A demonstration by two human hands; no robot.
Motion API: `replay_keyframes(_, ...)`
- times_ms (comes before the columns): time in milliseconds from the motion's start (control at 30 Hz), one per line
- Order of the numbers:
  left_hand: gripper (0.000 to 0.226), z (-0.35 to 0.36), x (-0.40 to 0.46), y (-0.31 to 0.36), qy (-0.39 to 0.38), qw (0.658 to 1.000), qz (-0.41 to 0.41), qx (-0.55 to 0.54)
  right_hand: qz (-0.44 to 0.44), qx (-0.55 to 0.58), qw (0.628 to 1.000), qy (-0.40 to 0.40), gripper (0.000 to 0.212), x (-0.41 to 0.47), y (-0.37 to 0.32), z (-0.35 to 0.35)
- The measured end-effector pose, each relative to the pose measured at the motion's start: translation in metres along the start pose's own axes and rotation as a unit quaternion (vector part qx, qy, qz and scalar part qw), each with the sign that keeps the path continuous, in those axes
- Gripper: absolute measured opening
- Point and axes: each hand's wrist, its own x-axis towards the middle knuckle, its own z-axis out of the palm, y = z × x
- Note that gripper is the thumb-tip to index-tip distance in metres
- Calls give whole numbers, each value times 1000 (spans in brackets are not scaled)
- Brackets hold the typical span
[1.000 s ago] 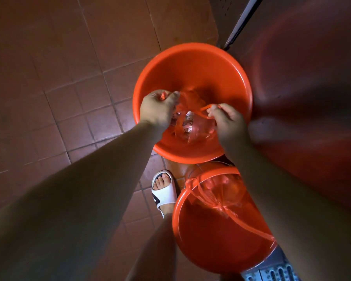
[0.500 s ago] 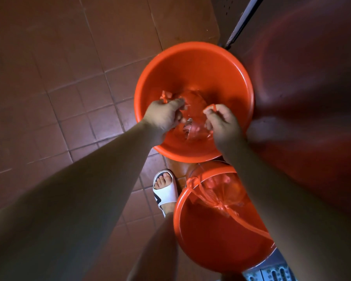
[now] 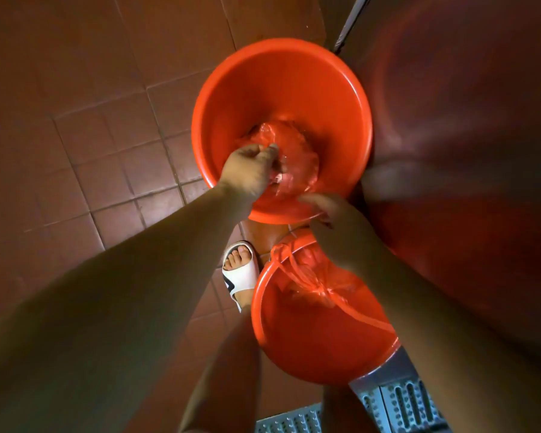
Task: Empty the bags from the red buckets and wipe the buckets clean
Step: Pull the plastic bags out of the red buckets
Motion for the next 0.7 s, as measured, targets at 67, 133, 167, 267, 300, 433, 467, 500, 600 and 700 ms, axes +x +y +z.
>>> replay_keyframes(67, 36, -1, -5, -2, 7, 999, 21, 34, 83, -5, 997, 6, 39, -28, 31, -3)
replay_keyframes(133, 35, -2, -11, -7, 6, 993, 37, 114, 149, -65, 987, -1, 30, -59, 67, -4)
replay_keyframes(167, 35, -2, -15, -11, 3, 987, 46, 154, 180, -103, 978, -15, 28, -75, 82, -4)
replay_keyframes(267, 29, 0, -28, -23, -16, 965, 74, 253, 273, -209, 935, -91, 32, -113, 116, -2)
replay_keyframes(300, 28, 0, -33, -26, -17, 959, 78, 272, 290, -234, 920, -119, 36, -122, 122, 1)
replay_keyframes(433, 30, 3, -48, -39, -6, 949, 87, 304, 269, -288, 902, -174, 52, -148, 135, 18)
replay_keyframes(467, 32, 3, -51, -43, 0, 947, 89, 309, 255, -303, 903, -169, 50, -152, 137, 22)
replay_keyframes(500, 33, 3, -55, -46, 7, 944, 92, 316, 241, -317, 904, -158, 45, -156, 140, 25)
replay_keyframes(600, 31, 4, -64, -54, 16, 944, 100, 315, 222, -334, 911, -96, 23, -159, 142, 31)
replay_keyframes(700, 28, 5, -70, -60, 19, 944, 96, 317, 210, -243, 946, -51, 15, -148, 130, 37)
